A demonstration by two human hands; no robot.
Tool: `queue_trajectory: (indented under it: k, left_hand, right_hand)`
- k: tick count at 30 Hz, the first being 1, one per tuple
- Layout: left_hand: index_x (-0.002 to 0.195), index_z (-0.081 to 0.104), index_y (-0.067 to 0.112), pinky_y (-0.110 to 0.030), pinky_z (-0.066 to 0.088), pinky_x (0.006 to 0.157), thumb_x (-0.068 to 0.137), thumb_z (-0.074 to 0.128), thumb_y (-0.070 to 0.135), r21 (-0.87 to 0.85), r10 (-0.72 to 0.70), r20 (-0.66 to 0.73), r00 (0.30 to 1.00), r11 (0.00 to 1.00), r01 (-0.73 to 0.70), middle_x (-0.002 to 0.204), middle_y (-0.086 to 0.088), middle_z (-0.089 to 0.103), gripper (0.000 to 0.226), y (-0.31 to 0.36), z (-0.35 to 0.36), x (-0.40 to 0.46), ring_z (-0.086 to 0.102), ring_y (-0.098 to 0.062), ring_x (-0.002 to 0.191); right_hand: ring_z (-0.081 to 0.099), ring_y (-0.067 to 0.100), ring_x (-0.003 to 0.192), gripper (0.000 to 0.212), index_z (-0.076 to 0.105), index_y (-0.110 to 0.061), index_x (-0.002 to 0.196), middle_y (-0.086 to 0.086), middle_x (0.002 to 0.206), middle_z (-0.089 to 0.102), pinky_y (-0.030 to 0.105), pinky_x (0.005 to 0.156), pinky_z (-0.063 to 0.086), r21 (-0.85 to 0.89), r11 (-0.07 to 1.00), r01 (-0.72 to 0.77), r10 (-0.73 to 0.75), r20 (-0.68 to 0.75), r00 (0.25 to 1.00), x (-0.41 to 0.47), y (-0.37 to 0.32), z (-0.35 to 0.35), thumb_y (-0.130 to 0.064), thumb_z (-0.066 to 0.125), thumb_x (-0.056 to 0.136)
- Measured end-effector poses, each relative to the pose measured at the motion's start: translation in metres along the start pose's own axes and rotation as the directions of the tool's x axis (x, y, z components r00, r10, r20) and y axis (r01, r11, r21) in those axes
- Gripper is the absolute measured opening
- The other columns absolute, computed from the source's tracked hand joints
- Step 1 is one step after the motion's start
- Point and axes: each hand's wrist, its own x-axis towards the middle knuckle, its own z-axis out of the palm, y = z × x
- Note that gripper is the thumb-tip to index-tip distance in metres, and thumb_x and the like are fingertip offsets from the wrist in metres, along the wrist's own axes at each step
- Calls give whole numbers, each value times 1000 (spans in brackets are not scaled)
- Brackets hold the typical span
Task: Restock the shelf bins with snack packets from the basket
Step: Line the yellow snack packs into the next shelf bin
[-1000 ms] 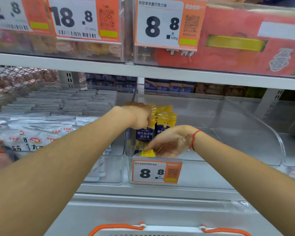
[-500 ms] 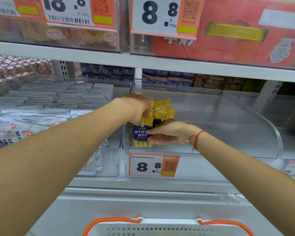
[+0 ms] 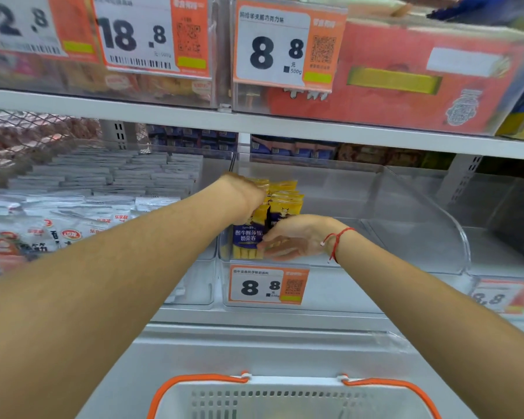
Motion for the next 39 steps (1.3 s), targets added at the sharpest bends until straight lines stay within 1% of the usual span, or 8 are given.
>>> queue_trajectory:
  k: [9, 12, 15, 21, 24, 29, 33, 39]
  left_hand:
    - [123, 57, 23, -33, 42, 87, 90, 50, 14, -130, -3, -126, 992, 991, -14, 116, -4, 65, 35, 14, -5, -55, 59, -26, 104]
    - [122, 60, 27, -33, 38, 93, 89, 51, 18, -306, -145, -319, 937, 951, 43, 113, -1, 68, 36, 28, -2, -84, 60, -24, 107]
    - [119, 62, 31, -34, 45, 86, 90, 49, 20, -564, -323, -399, 858, 824, 48, 109, 7, 69, 33, 54, 7, -118, 62, -21, 105]
    - [110, 63, 33, -31, 50, 80, 91, 50, 27, -792, -326, -136, 935, 603, 94, 105, 12, 68, 23, 121, 66, -165, 65, -16, 93]
    - [109, 64, 32, -31, 52, 79, 91, 51, 27, -867, -249, 56, 967, 468, 171, 105, 11, 68, 22, 155, 113, -177, 64, -15, 85]
    - [116, 64, 24, -27, 45, 87, 95, 50, 22, -909, -139, 239, 961, 317, 271, 121, 7, 64, 26, 215, 189, -197, 58, -13, 109]
    - [128, 57, 21, -36, 48, 89, 94, 50, 20, -831, -6, 438, 899, 379, 407, 130, 1, 57, 35, 246, 247, -217, 59, -21, 107]
    - [143, 35, 20, -33, 38, 106, 83, 67, 12, -701, -273, 447, 852, 484, 523, 147, -2, 36, 69, 275, 300, -262, 36, -22, 132]
  right_hand:
    - [57, 14, 87, 14, 68, -10, 102, 0, 98, 62, 27, 74, 53, -162, 939, 305, -343, -329, 880, -81, 20, -13, -11, 64, 89]
    - [57, 13, 78, 10, 68, -21, 78, 1, 85, 67, 22, 66, 47, -232, 880, 413, -474, -446, 759, -110, 45, -6, -13, 70, 83]
    - [53, 11, 63, 14, 67, -19, 76, 4, 73, 63, 15, 57, 44, -215, 877, 430, -481, -426, 767, -143, 75, 10, -8, 68, 84]
    - [56, 9, 57, 9, 65, -18, 83, 0, 70, 64, 15, 51, 44, -169, 969, 179, -208, -169, 964, -167, 156, 42, -13, 62, 90]
    - [58, 8, 59, 6, 65, -15, 89, 0, 75, 65, 16, 53, 45, -273, 959, 73, -95, -67, 993, -165, 209, 61, -12, 60, 91]
    - [61, 21, 90, 20, 66, -10, 104, 9, 115, 65, 34, 77, 48, -596, 802, -38, 62, 20, 998, -153, 302, 106, -11, 51, 92]
    - [52, 26, 116, 40, 48, -12, 129, 10, 133, 50, 31, 90, 45, -716, 696, -57, 99, 17, 995, -142, 359, 132, -22, 57, 91]
    - [18, 35, 142, 72, 19, -15, 146, 10, 154, 14, 44, 116, 22, -728, 676, -115, 36, -124, 992, -135, 400, 160, -27, 59, 87]
